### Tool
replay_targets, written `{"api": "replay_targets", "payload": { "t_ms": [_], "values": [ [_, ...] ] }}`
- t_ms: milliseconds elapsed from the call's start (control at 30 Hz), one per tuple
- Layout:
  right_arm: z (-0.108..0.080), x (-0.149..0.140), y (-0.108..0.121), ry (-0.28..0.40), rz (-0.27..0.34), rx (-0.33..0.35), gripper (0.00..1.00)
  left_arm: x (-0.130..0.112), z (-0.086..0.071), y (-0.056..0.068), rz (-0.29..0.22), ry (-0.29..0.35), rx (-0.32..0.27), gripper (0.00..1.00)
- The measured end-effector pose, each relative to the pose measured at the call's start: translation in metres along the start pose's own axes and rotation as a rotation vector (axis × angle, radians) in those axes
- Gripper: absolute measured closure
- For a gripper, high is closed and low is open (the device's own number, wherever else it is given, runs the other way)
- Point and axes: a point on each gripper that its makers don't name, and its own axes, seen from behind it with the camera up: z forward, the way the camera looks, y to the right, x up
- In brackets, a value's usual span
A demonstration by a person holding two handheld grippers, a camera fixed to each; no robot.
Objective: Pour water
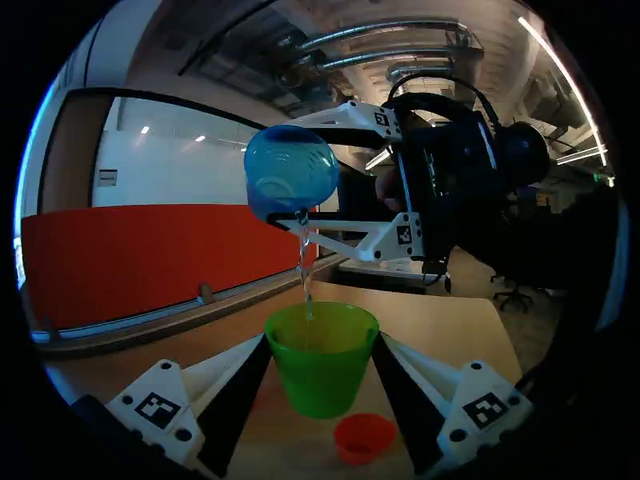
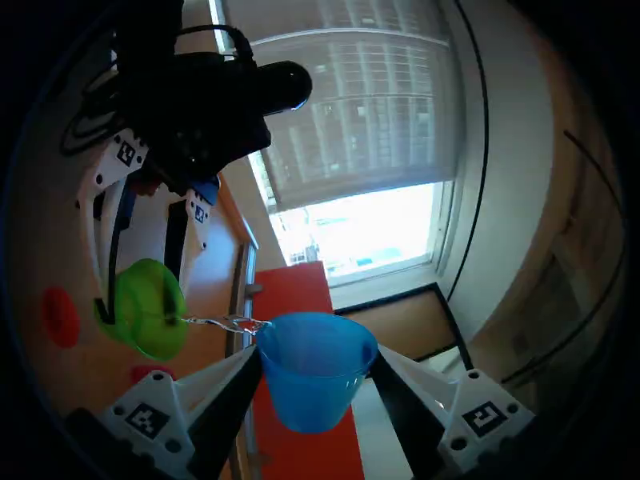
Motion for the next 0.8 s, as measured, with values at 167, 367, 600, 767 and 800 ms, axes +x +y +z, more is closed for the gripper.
{"api": "replay_targets", "payload": {
  "t_ms": [167,367,600,767,800],
  "values": [
    [0.0013,0.0,0.0018,0.001,-0.021,-0.005,0.09,0.0011,-0.0006,-0.0006,-0.001,0.003,0.001,0.14],
    [0.0025,-0.0009,0.0044,0.0,-0.045,-0.008,0.08,0.0034,-0.0009,-0.0011,-0.002,0.007,0.003,0.13],
    [0.003,-0.002,0.0062,-0.003,-0.084,-0.011,0.09,0.0036,-0.0001,-0.0016,-0.005,0.011,0.004,0.13],
    [0.0039,-0.0025,0.006,-0.004,-0.101,-0.01,0.09,0.0038,0.0002,-0.0015,-0.004,0.01,0.006,0.14],
    [0.004,-0.0026,0.0063,-0.005,-0.105,-0.011,0.09,0.004,0.0003,-0.0014,-0.004,0.01,0.006,0.14]
  ]
}}
